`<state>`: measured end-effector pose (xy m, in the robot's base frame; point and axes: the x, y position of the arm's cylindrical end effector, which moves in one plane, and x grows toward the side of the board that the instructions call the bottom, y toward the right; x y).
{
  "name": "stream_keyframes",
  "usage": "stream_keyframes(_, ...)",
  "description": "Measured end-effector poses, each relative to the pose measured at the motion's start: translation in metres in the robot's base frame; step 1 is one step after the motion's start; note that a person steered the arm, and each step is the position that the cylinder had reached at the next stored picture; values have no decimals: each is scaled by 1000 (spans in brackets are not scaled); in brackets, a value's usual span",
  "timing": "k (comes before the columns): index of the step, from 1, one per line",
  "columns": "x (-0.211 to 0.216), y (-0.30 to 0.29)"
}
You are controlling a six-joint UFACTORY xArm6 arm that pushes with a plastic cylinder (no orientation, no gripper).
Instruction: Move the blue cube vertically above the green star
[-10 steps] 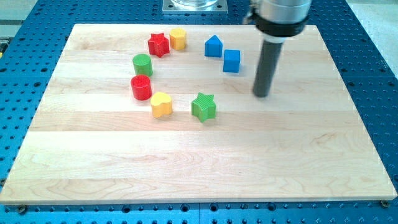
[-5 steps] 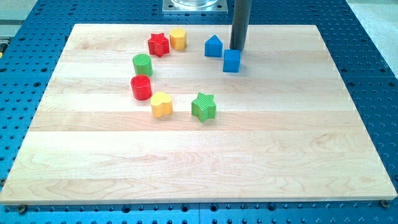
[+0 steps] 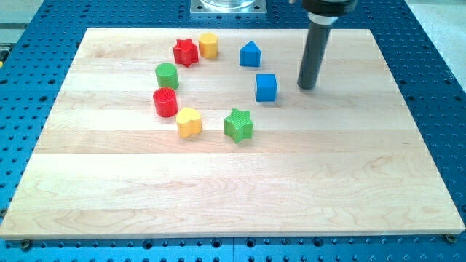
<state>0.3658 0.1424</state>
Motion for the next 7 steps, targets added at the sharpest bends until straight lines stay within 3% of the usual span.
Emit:
stream_keyframes(3,7,-102)
stream_keyframes(6,-39,-64)
stream_keyframes(7,-58,-81)
